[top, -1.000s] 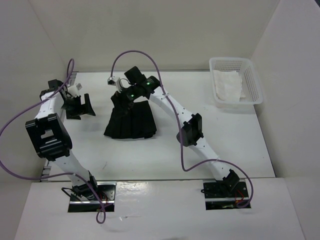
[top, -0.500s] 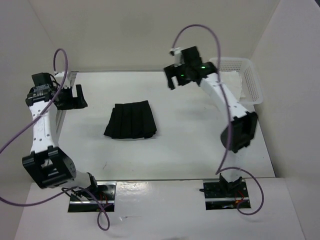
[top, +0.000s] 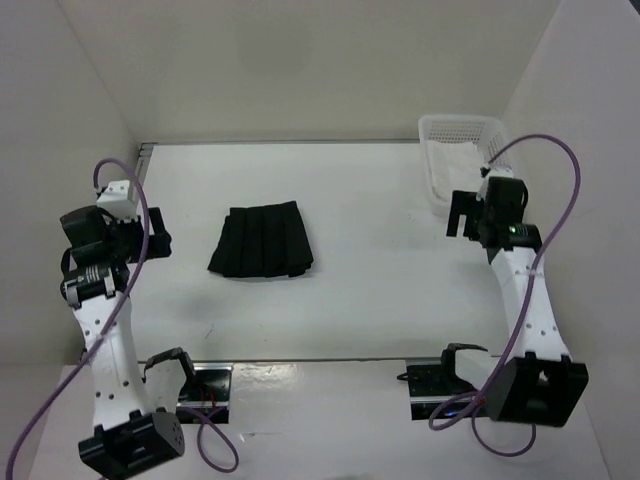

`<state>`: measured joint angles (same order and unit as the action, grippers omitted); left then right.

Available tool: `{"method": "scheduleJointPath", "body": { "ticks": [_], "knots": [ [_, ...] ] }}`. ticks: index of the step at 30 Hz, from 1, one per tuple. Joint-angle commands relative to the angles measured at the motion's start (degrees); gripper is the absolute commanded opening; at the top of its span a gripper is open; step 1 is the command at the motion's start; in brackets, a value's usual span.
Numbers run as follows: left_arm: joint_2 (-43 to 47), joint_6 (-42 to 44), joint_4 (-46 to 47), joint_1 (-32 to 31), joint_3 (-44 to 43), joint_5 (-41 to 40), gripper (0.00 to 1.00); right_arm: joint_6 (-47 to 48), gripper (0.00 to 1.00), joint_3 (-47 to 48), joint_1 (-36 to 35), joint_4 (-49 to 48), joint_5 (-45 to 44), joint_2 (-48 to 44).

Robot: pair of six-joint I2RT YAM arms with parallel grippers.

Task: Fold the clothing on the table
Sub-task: Fold the skirt

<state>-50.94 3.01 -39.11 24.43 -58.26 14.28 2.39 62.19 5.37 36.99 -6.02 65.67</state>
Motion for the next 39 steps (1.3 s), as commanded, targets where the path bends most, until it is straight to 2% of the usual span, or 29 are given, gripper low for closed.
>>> {"method": "scheduleJointPath", "body": {
  "ticks": [1, 7, 11, 16, 20, 39],
  "knots": [
    [4.3, -1.4, 5.1, 0.2, 2.2, -0.6, 1.00, -0.6, 0.98, -4.1, 3.1, -6.1, 3.1, -11.8],
    [6.8, -2.6, 5.6, 0.7, 3.4, -2.9, 1.00, 0.6, 0.98, -8.5, 8.1, -7.5, 5.8, -21.4],
    [7.5, -3.1, 7.4, 2.3, 5.3, -2.7, 1.00, 1.1, 0.98, -9.0, 10.2, -6.9, 8.9, -21.4],
    [8.8, -2.5, 7.9, 5.2, 6.0, -0.9, 1.00, 1.1, 0.98, -9.0, 10.7, -7.5, 8.4, -21.4],
    [10.1, -1.3, 7.9, 5.2, 6.0, 2.5, 1.00, 1.6, 0.98, -9.0, 10.7, -7.5, 8.9, -21.4],
    [10.6, -1.3, 7.9, 5.2, 6.0, 1.9, 1.00, 2.7, 0.98, -9.5, 11.8, -7.5, 9.5, -19.8]
  ]
}}
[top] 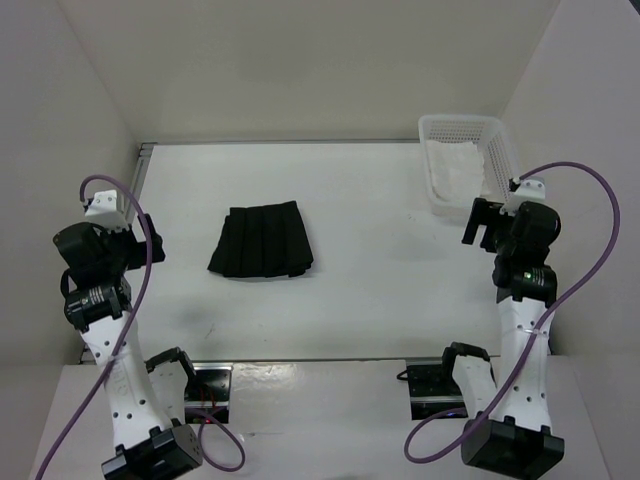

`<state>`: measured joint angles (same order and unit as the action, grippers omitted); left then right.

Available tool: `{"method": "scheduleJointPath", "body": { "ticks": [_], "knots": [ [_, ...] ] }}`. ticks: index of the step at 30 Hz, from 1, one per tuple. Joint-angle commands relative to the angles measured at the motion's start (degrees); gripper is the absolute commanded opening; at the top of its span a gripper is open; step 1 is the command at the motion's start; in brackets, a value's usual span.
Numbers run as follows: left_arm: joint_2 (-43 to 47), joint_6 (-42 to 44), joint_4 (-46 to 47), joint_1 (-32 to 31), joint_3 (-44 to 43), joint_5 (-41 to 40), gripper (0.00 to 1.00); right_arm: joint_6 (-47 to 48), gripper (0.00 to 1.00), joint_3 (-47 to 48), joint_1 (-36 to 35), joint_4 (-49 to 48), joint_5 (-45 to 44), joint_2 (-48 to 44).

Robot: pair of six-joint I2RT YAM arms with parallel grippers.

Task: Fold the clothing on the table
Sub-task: Fold the skirt

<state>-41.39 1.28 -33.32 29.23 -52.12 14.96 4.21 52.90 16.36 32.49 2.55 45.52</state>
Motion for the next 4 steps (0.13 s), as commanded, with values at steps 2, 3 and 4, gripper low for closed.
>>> {"method": "scheduleJointPath", "body": {
  "ticks": [2, 3, 4],
  "knots": [
    [1.0, 0.4, 2.1, 0.4, -0.2, 1.2, 1.00, 0.9, 0.98, -0.3, 0.8, -3.0, 1.0, 0.4],
    [1.6, 0.4, 2.1, 0.4, -0.2, 1.2, 1.00, 0.9, 0.98, -0.3, 0.8, -3.0, 1.0, 0.4],
    [1.6, 0.4, 2.1, 0.4, -0.2, 1.2, 1.00, 0.9, 0.98, -0.3, 0.8, -3.0, 1.0, 0.4]
  ]
}}
